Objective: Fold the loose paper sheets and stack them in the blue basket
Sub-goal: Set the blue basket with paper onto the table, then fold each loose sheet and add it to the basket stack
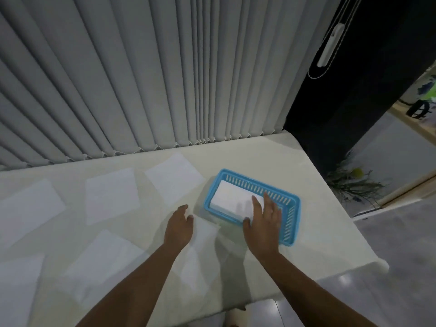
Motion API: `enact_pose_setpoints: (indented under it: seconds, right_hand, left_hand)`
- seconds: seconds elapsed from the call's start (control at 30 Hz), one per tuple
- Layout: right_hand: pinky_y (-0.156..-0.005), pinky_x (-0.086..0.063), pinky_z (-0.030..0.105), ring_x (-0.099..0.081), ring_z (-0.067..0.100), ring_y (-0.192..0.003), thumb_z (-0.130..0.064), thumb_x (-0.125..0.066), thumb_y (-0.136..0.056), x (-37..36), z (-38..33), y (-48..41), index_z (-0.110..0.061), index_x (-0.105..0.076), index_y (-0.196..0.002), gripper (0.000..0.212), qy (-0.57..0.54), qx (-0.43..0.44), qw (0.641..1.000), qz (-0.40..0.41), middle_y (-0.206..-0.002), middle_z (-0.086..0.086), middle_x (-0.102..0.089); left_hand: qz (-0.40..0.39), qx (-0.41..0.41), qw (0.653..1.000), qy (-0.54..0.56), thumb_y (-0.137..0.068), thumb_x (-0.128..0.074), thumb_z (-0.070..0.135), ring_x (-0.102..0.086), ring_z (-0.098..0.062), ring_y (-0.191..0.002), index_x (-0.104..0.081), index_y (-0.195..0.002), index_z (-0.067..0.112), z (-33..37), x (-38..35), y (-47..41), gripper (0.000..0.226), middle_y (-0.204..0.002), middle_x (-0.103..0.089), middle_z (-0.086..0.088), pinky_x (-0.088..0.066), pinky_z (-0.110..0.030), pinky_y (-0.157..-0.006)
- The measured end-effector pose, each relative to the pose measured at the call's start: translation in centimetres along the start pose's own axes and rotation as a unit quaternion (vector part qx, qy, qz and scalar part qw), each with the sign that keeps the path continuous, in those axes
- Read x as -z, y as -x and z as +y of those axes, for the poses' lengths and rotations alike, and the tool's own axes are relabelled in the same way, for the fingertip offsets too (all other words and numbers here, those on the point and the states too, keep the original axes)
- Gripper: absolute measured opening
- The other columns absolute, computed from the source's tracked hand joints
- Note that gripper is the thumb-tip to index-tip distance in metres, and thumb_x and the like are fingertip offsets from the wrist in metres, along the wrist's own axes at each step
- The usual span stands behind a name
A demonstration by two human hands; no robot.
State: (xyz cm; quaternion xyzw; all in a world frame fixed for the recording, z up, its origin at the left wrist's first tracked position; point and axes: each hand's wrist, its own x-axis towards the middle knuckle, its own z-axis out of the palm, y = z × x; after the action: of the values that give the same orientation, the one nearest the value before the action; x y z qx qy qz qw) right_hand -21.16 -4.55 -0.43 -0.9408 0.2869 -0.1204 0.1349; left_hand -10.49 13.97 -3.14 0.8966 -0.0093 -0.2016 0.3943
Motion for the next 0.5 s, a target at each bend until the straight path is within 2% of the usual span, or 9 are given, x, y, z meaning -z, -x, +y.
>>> enact_pose_setpoints:
  seconds: [0.07,0.13,0.3,0.33,0.4,0.43,0.5]
  right_hand:
    - [-0.111,-0.029,0.055,-0.043,0.036,-0.13,-0.018,-0.07,-0.072,-0.8,-1.6,-0.7,-0.016,-0.058,-0.127,0.056,0.026,0.11,0.993,-0.013,-0.142,0.014,-0.05]
    - [-0.109,-0.033,0.054,-0.042,0.033,-0.125,-0.017,-0.068,-0.065,-1.8,-3.2,-1.5,-0.017,-0.063,-0.119,0.054,0.034,0.21,0.977,-0.025,-0.134,0.011,-0.057]
    - [-0.111,-0.015,0.05,-0.056,0.031,-0.119,-0.02,-0.073,-0.063,-4.4,-7.5,-3.6,-0.021,-0.072,-0.104,0.041,0.114,0.392,0.908,-0.092,-0.12,0.002,-0.067]
    - [-0.113,-0.005,0.051,-0.054,0.032,-0.123,-0.019,-0.07,-0.067,-4.8,-8.4,-3.8,-0.019,-0.071,-0.106,0.039,0.138,0.419,0.89,-0.116,-0.123,0.003,-0.066]
    - [-0.113,0.013,0.055,-0.034,0.034,-0.139,-0.017,-0.056,-0.083,-5.6,-10.1,-4.2,-0.015,-0.062,-0.121,0.038,0.2,0.469,0.842,-0.175,-0.139,0.007,-0.053]
    - [-0.112,0.015,0.059,-0.024,0.034,-0.143,-0.017,-0.05,-0.089,-6.0,-10.8,-4.3,-0.014,-0.055,-0.128,0.04,0.236,0.489,0.816,-0.201,-0.145,0.008,-0.046]
    - [-0.112,0.012,0.063,-0.019,0.035,-0.144,-0.02,-0.048,-0.092,-6.3,-11.8,-4.4,-0.014,-0.048,-0.134,0.042,0.29,0.515,0.776,-0.221,-0.145,0.01,-0.044]
  left_hand:
    - [0.032,0.031,0.999,-0.017,-0.096,-0.048,0.019,-0.048,-0.028,-0.13,-0.043,-0.139,0.013,-1.9,0.9,0.9,0.044,-0.141,-0.051,-0.011,-0.036,-0.038,-0.112]
    - [0.063,0.062,0.996,-0.027,-0.094,-0.049,0.02,-0.05,-0.027,-0.127,-0.045,-0.137,0.015,-3.2,1.6,1.9,0.043,-0.137,-0.053,-0.01,-0.039,-0.041,-0.108]
    - [0.094,0.096,0.987,-0.086,-0.094,-0.05,0.025,-0.047,-0.024,-0.127,-0.043,-0.137,0.02,-4.8,2.1,4.4,0.044,-0.135,-0.051,-0.004,-0.043,-0.04,-0.102]
    - [0.093,0.099,0.985,-0.103,-0.094,-0.049,0.026,-0.045,-0.023,-0.129,-0.042,-0.137,0.02,-5.0,2.1,4.7,0.044,-0.137,-0.049,-0.003,-0.042,-0.039,-0.102]
    - [0.086,0.095,0.981,-0.146,-0.094,-0.049,0.029,-0.043,-0.022,-0.131,-0.039,-0.139,0.021,-5.2,2.1,5.0,0.047,-0.14,-0.046,-0.002,-0.042,-0.037,-0.101]
    - [0.081,0.088,0.979,-0.165,-0.093,-0.049,0.03,-0.044,-0.022,-0.13,-0.038,-0.139,0.021,-5.3,2.1,5.1,0.048,-0.14,-0.045,-0.002,-0.043,-0.036,-0.101]
    - [0.072,0.083,0.978,-0.175,-0.093,-0.049,0.027,-0.048,-0.022,-0.126,-0.037,-0.139,0.02,-5.3,1.9,5.1,0.049,-0.139,-0.045,-0.002,-0.045,-0.035,-0.097]
